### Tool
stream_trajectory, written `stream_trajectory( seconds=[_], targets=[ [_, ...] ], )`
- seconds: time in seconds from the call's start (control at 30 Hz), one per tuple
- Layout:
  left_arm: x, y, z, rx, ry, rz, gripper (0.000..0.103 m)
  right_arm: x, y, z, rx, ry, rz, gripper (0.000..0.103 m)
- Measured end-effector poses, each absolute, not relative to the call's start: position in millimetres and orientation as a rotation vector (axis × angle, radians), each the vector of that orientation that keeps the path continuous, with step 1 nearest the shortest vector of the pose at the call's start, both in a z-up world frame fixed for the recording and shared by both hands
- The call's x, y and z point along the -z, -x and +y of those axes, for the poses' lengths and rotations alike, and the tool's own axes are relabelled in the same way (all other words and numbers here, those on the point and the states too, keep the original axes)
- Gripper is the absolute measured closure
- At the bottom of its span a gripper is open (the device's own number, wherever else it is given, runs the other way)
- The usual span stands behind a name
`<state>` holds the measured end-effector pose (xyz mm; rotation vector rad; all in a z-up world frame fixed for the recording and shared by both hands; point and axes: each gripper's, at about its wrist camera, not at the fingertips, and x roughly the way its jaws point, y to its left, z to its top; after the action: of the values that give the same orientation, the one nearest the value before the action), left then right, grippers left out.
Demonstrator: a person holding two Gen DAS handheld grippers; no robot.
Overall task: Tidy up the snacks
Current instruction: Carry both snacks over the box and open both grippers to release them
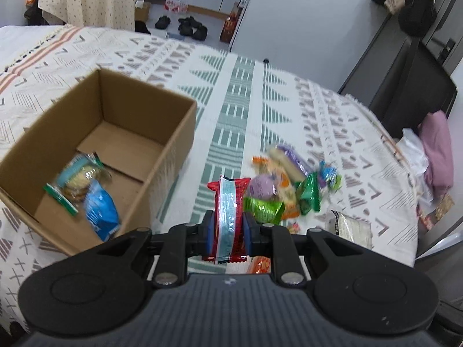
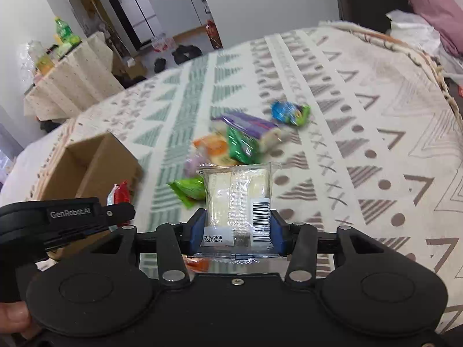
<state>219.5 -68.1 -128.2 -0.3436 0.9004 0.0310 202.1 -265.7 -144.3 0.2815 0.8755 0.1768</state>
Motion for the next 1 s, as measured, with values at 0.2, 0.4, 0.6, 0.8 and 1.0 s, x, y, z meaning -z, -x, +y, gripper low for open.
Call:
stream_trajectory(
  seconds=[0.2,0.4,0.6,0.8,1.0],
  targets=[
    [106.7,-209.6,-48.9,-0.04,0.37,0.841,0.084,121.0,-198.8,-248.6,-0.189,-0.275,0.831,0.058],
    [94.9,-202.8,-23.3,-0.055,0.417,0.808,0.084,102.5,-198.2,-224.8,-0.215,-0.259,0.803,0.058],
    [89.9,-199.3,4.9,-0.084,0.475,0.785,0.084,90.7,-200.1,-197.5,-0.238,-0.242,0.789,0.058],
    [90.0,-197.1,32.7,-0.115,0.531,0.777,0.084,83.6,-202.9,-170.9,-0.256,-0.228,0.784,0.059],
    [96.3,-197.2,58.6,-0.138,0.584,0.784,0.084,79.8,-208.2,-145.0,-0.271,-0.212,0.774,0.059]
  ],
)
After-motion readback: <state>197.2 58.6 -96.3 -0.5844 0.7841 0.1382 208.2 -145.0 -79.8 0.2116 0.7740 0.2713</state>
